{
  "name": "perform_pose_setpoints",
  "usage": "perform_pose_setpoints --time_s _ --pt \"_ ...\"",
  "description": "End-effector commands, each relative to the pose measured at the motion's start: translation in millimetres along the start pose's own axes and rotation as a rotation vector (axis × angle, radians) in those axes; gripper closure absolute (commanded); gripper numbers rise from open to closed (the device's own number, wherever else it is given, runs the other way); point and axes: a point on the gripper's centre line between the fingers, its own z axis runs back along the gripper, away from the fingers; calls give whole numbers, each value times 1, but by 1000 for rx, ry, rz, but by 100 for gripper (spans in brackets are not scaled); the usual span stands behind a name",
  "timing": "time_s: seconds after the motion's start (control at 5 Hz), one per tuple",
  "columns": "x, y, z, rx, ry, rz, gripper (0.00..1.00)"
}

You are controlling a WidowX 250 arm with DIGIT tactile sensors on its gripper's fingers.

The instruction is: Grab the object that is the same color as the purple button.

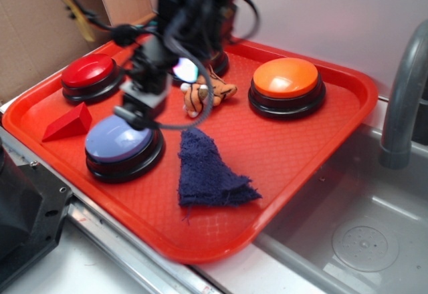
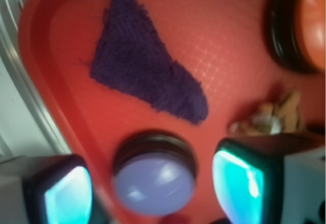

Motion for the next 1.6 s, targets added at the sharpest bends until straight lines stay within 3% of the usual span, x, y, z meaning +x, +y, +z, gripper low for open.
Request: perform_pose_setpoints --time_s 0.0,0.8,1.0,1.4 --pt "34 -25 -30 -29 -15 -242 0" --pt "32 -23 -87 -125 -31 -69 0" --pt "30 -23 -99 -149 -101 34 100" --pt "21 -25 -93 -170 -142 249 100"
